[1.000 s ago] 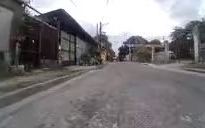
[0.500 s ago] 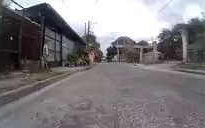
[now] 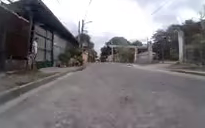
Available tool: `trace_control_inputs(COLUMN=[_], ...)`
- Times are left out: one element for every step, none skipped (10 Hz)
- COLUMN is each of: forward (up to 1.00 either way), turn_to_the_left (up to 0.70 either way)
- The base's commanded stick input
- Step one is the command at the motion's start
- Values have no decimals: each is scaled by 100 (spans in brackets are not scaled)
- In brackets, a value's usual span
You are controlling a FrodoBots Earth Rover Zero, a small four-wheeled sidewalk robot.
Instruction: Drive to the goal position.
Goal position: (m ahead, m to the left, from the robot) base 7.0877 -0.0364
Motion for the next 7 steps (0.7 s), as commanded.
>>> trace_control_inputs(forward=[100, 100, 100, 100, 100, 100, 100], turn_to_the_left=[5, 5, 5, 5, 5, 5, 5])
